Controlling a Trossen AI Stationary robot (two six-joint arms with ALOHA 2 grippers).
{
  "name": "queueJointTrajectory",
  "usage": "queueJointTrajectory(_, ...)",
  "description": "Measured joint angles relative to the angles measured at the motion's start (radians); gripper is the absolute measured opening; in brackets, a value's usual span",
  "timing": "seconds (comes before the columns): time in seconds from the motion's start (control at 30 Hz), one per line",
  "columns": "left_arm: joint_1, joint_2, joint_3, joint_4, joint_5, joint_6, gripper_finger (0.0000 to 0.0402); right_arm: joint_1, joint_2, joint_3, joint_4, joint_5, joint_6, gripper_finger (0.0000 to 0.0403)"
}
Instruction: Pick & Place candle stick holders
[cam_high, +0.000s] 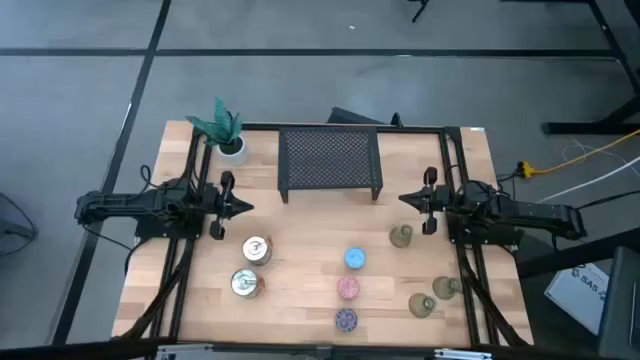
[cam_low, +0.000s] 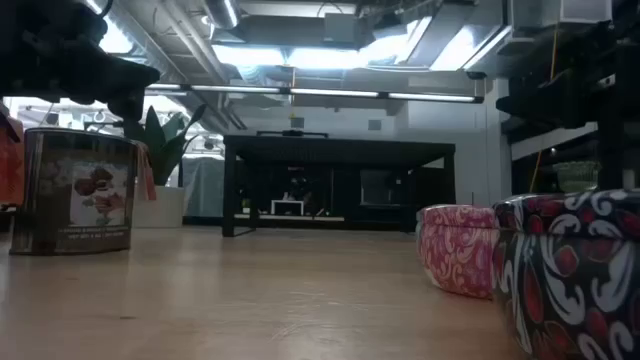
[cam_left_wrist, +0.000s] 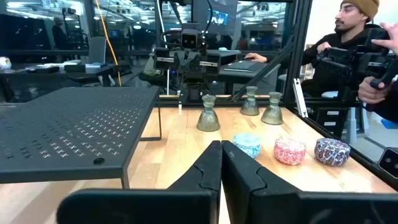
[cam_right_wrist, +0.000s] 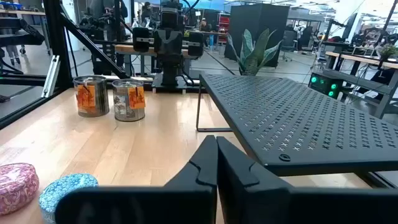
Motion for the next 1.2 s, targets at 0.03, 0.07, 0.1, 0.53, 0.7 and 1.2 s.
queueJointTrajectory(0.03,0.0,0.0,0.0,0.0,0.0,0.0,0.0002,0.0,0.0,0.0,0.0,0.0,0.0,0.0)
queueJointTrajectory(0.07,0.0,0.0,0.0,0.0,0.0,0.0,0.0002,0.0,0.0,0.0,0.0,0.0,0.0,0.0001)
queueJointTrajectory(0.1,0.0,0.0,0.0,0.0,0.0,0.0,0.0002,0.0,0.0,0.0,0.0,0.0,0.0,0.0002)
queueJointTrajectory(0.53,0.0,0.0,0.0,0.0,0.0,0.0,0.0002,0.0,0.0,0.0,0.047,0.003,0.056,0.0042)
queueJointTrajectory(0.7,0.0,0.0,0.0,0.0,0.0,0.0,0.0002,0.002,0.0,0.0,0.074,-0.004,0.06,0.005)
queueJointTrajectory(1.2,0.0,0.0,0.0,0.0,0.0,0.0,0.0002,0.072,0.313,0.183,0.063,0.026,-0.052,0.0126)
